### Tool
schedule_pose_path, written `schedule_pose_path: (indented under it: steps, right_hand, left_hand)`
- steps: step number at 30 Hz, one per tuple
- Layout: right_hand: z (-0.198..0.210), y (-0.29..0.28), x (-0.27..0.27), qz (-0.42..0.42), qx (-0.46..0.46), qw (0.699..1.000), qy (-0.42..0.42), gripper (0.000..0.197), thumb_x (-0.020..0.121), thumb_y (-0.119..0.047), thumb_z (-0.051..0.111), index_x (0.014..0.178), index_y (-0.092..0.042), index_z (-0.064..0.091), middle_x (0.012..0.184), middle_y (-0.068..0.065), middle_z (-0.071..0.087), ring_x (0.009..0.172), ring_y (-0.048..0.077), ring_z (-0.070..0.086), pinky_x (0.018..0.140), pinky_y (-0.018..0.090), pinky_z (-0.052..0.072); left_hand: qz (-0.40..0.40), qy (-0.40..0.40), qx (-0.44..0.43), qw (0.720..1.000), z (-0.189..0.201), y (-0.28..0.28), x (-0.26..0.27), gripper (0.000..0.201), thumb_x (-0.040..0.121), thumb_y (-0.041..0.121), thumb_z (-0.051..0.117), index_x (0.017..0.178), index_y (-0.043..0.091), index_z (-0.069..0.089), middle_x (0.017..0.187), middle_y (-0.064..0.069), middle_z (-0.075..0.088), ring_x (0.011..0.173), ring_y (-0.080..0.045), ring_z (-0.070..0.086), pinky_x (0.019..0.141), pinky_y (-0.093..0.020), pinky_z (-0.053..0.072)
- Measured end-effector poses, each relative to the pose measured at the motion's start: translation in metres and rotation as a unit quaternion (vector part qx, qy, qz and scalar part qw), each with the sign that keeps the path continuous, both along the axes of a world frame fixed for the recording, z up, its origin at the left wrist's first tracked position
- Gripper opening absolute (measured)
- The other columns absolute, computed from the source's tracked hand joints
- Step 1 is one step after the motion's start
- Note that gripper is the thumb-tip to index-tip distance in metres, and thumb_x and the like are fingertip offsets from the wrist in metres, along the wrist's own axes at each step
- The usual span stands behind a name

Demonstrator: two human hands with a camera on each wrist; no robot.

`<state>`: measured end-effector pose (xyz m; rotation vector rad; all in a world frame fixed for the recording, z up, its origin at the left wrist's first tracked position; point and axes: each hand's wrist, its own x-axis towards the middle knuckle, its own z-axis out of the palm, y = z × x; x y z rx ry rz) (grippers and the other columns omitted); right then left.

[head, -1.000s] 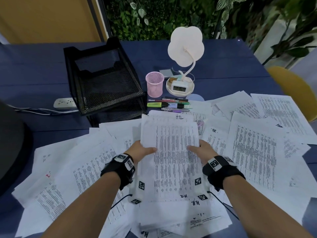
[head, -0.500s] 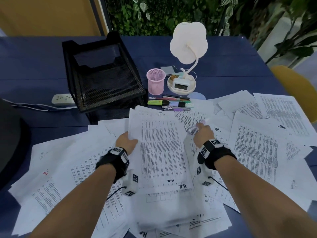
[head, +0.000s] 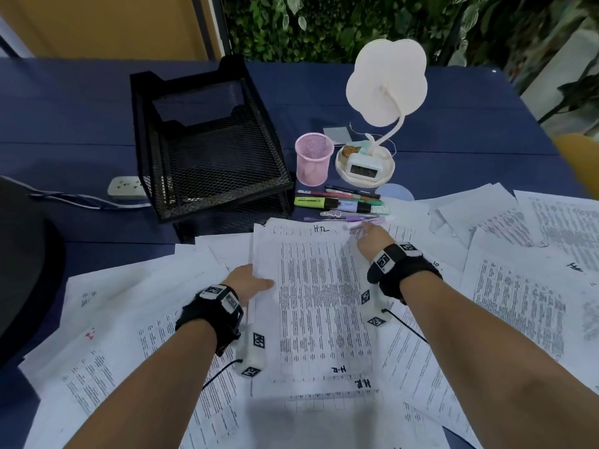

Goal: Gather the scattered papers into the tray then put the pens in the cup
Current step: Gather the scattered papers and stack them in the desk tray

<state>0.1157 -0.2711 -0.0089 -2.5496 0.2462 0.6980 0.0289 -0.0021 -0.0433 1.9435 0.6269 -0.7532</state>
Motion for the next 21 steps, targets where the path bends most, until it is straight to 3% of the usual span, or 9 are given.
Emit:
schedule_pose_path:
  steps: [3,5,7,12,16,21]
  right_hand:
    - [0.001,0.003,0.005,-0.007,0.05,0.999,0.0,0.057,0.096,-0.011,0.04,0.149,-0.018,0.023,0.145,0.012,0.042,0.118,0.031,0.054,0.094,0.032,0.046]
    - [0.001,0.004,0.002,-0.032,0.081,0.996,-0.023,0.057,0.095,-0.009,0.04,0.149,-0.021,0.024,0.141,0.012,0.046,0.113,0.03,0.057,0.085,0.028,0.045]
    - [-0.002,0.004,-0.005,-0.08,0.114,0.989,-0.056,0.052,0.095,-0.01,0.043,0.145,-0.018,0.032,0.14,0.011,0.047,0.12,0.029,0.052,0.091,0.026,0.041]
    - [-0.01,-0.004,-0.034,-0.177,0.173,0.965,-0.084,0.052,0.092,-0.016,0.055,0.141,-0.012,0.038,0.136,0.011,0.051,0.12,0.026,0.052,0.09,0.024,0.039]
    - [-0.006,-0.013,-0.066,-0.223,0.235,0.942,-0.084,0.061,0.088,-0.025,0.064,0.14,-0.008,0.036,0.125,0.006,0.055,0.105,0.023,0.056,0.084,0.025,0.04]
    - [0.019,-0.024,-0.092,-0.174,0.257,0.949,-0.05,0.053,0.091,-0.031,0.06,0.134,-0.004,0.043,0.129,0.002,0.051,0.113,0.02,0.051,0.096,0.029,0.038]
  left_hand:
    - [-0.01,-0.002,0.01,1.0,0.001,-0.002,0.002,0.041,0.085,0.024,0.068,0.122,0.01,0.057,0.12,-0.008,0.063,0.105,-0.028,0.06,0.07,-0.026,0.045]
    - [-0.021,-0.007,0.01,1.0,0.005,-0.004,0.002,0.04,0.086,0.024,0.068,0.122,0.011,0.058,0.121,-0.009,0.063,0.108,-0.03,0.06,0.078,-0.033,0.049]
    - [-0.028,-0.015,0.017,0.999,0.009,-0.006,0.002,0.042,0.087,0.023,0.067,0.125,0.009,0.056,0.123,-0.01,0.062,0.114,-0.032,0.058,0.092,-0.04,0.048]
    - [-0.037,-0.068,0.021,0.997,0.018,-0.013,-0.002,0.035,0.09,0.017,0.062,0.124,0.009,0.055,0.113,-0.005,0.059,0.106,-0.024,0.058,0.082,-0.026,0.044]
    - [0.014,-0.109,-0.054,0.992,0.026,-0.016,-0.01,0.031,0.089,0.016,0.063,0.119,0.019,0.058,0.119,-0.005,0.064,0.106,-0.025,0.061,0.097,-0.041,0.047]
    - [0.062,-0.191,-0.15,0.968,0.059,-0.027,-0.014,0.035,0.092,0.011,0.06,0.126,0.012,0.055,0.124,-0.006,0.063,0.108,-0.02,0.061,0.097,-0.037,0.047]
